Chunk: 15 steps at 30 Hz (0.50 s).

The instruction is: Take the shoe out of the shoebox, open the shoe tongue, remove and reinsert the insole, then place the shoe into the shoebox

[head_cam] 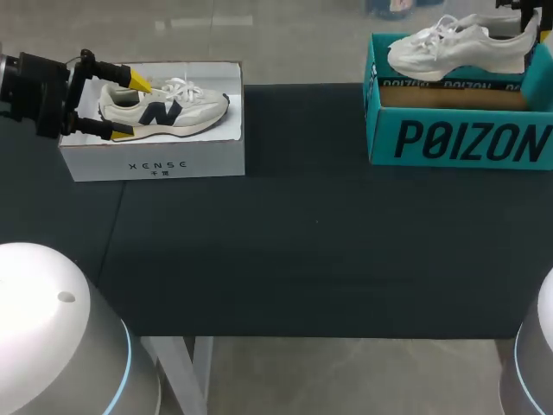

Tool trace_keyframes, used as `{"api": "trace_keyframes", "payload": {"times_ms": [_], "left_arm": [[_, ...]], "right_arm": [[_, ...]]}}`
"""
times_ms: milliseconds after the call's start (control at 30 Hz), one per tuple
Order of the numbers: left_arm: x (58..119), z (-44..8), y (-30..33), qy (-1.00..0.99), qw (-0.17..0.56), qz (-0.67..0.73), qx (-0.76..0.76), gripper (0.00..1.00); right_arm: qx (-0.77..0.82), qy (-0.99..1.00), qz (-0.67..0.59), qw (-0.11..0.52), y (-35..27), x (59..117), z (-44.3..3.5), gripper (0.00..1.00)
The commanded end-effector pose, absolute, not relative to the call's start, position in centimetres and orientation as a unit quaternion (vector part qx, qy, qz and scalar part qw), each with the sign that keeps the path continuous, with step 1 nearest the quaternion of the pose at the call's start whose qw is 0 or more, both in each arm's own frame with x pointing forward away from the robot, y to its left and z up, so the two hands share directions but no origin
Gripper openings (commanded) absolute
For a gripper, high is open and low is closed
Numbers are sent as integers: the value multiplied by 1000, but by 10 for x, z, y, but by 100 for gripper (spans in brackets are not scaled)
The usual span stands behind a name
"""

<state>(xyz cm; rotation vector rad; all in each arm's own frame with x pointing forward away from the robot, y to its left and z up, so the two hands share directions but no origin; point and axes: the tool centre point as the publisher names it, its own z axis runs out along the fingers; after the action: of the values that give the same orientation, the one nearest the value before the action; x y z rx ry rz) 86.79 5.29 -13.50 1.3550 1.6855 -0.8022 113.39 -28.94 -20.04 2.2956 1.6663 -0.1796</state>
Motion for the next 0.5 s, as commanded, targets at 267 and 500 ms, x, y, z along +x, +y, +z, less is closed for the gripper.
{"api": "trace_keyframes", "payload": {"times_ms": [267,500], "left_arm": [[868,-135,52,669,404,-317,538,100],[868,-135,52,669,404,-317,538,100]], "right_arm": [[792,592,-78,129,-300,1121,-244,0],[793,590,-93,118,-303,1112,-274,0]]}}
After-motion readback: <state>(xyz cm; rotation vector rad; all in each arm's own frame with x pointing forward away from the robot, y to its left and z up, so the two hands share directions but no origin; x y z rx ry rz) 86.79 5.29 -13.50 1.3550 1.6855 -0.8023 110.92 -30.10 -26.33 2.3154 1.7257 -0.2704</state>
